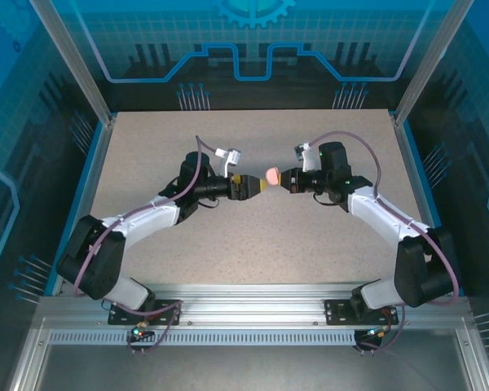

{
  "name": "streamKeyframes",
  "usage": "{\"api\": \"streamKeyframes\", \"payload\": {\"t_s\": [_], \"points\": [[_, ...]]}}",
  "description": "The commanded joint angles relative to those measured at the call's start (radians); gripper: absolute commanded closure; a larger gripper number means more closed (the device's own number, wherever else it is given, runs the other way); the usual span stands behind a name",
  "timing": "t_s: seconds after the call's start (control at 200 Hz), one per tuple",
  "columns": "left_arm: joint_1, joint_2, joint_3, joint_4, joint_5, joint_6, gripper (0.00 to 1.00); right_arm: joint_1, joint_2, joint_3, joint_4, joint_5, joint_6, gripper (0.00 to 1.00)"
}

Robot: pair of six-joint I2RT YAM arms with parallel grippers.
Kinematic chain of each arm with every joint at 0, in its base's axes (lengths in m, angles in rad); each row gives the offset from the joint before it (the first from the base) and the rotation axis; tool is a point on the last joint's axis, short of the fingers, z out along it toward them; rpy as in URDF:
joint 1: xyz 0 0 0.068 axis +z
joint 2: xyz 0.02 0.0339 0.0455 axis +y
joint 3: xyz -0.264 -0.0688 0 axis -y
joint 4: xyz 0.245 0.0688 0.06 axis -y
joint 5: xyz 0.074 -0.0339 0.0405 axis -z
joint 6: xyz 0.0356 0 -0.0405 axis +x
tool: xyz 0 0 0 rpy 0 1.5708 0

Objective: Insert the wireless bluetooth earbuds into the charging case

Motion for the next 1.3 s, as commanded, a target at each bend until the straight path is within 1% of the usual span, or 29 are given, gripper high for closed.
{"api": "streamKeyframes", "payload": {"t_s": [0.0, 0.095, 0.175, 0.25, 0.3, 0.35, 0.41, 0.445, 0.53, 0.645, 0.74, 0.845, 0.89, 0.955, 1.04, 1.126, 1.196, 1.296], "points": [[0.005, -0.047, 0.081, -0.209, -0.143, 0.112, 0.01, -0.019, -0.022, 0.05, -0.125, 0.061, -0.125, 1.0], [0.013, -0.066, 0.103, -0.252, -0.22, 0.135, 0.01, -0.021, -0.021, 0.07, -0.149, 0.077, -0.165, 1.0], [0.019, -0.094, 0.083, -0.235, -0.301, 0.134, 0.01, -0.022, -0.021, 0.083, -0.162, 0.085, -0.19, 1.0], [0.033, -0.116, 0.052, -0.179, -0.302, 0.151, 0.01, -0.022, -0.018, 0.096, -0.172, 0.097, -0.215, 1.0], [0.043, -0.118, 0.057, -0.175, -0.275, 0.175, 0.01, -0.021, -0.015, 0.105, -0.181, 0.112, -0.228, 1.0], [0.048, -0.106, 0.09, -0.218, -0.254, 0.207, 0.01, -0.022, -0.014, 0.11, -0.186, 0.117, -0.245, 1.0], [0.052, -0.075, 0.152, -0.324, -0.236, 0.243, 0.01, -0.02, -0.012, 0.117, -0.188, 0.119, -0.271, 1.0], [0.055, -0.051, 0.193, -0.382, -0.204, 0.268, 0.01, -0.02, -0.011, 0.12, -0.191, 0.122, -0.286, 1.0], [0.055, 0.005, 0.274, -0.487, -0.156, 0.317, 0.01, -0.019, -0.015, 0.133, -0.197, 0.134, -0.335, 1.0], [0.059, 0.043, 0.304, -0.494, -0.141, 0.342, 0.01, -0.018, -0.026, 0.133, -0.187, 0.126, -0.386, 1.0], [0.062, 0.062, 0.32, -0.481, -0.086, 0.355, 0.01, -0.016, -0.025, 0.147, -0.197, 0.118, -0.416, 1.0], [0.063, 0.105, 0.386, -0.541, 0.003, 0.386, 0.01, -0.012, -0.006, 0.176, -0.221, 0.104, -0.441, 1.0], [0.064, 0.129, 0.428, -0.59, 0.032, 0.397, 0.01, -0.011, 0.004, 0.189, -0.233, 0.098, -0.453, 1.0], [0.064, 0.166, 0.493, -0.679, 0.104, 0.443, 0.01, -0.003, 0.013, 0.206, -0.247, 0.097, -0.468, 1.0], [0.064, 0.221, 0.583, -0.821, 0.235, 0.542, 0.01, 0.008, 0.027, 0.232, -0.267, 0.094, -0.487, 1.0], [0.064, 0.288, 0.69, -0.988, 0.319, 0.623, 0.01, 0.022, 0.046, 0.261, -0.299, 0.101, -0.512, 1.0], [0.063, 0.336, 0.757, -1.092, 0.349, 0.674, 0.01, 0.036, 0.054, 0.28, -0.319, 0.118, -0.529, 1.0], [0.063, 0.368, 0.785, -1.132, 0.354, 0.703, 0.04, 0.048, 0.062, 0.294, -0.33, 0.126, -0.538, 1.0]]}}
